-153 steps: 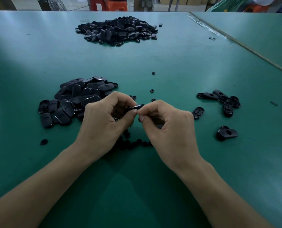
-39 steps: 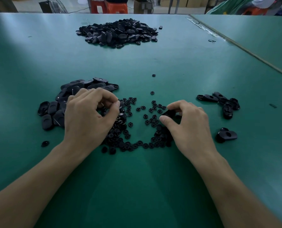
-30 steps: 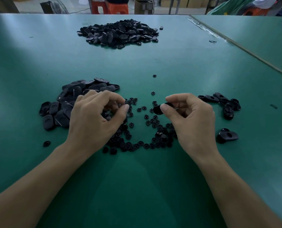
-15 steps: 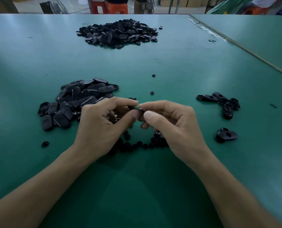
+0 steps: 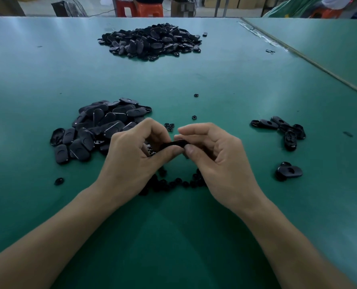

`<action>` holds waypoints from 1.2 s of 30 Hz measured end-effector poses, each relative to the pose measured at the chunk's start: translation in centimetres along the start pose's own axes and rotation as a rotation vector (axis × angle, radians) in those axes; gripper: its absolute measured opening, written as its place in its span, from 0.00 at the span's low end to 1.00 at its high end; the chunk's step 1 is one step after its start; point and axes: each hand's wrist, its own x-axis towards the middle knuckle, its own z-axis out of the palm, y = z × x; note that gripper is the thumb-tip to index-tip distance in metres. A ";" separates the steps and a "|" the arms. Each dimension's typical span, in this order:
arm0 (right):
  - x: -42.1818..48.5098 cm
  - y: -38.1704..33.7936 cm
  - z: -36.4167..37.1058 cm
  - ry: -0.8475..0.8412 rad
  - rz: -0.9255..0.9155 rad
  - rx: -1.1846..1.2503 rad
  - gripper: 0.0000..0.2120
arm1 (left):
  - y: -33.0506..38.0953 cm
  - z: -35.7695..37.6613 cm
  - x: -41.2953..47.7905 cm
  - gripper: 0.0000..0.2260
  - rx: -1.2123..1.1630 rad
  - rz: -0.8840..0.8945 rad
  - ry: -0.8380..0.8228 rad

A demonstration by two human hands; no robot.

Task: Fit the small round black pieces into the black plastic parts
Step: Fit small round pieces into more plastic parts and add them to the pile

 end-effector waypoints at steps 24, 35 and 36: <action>-0.2 0.8 -0.6 0.106 0.145 -0.786 0.13 | -0.1 -0.4 0.3 0.08 -0.052 -0.063 0.158; -0.1 1.1 -0.8 0.086 0.109 -0.766 0.06 | -0.4 -0.2 0.4 0.07 -0.272 -0.137 0.178; -0.1 1.1 -0.7 0.095 0.094 -0.756 0.05 | -0.5 -0.2 0.4 0.07 -0.286 -0.146 0.181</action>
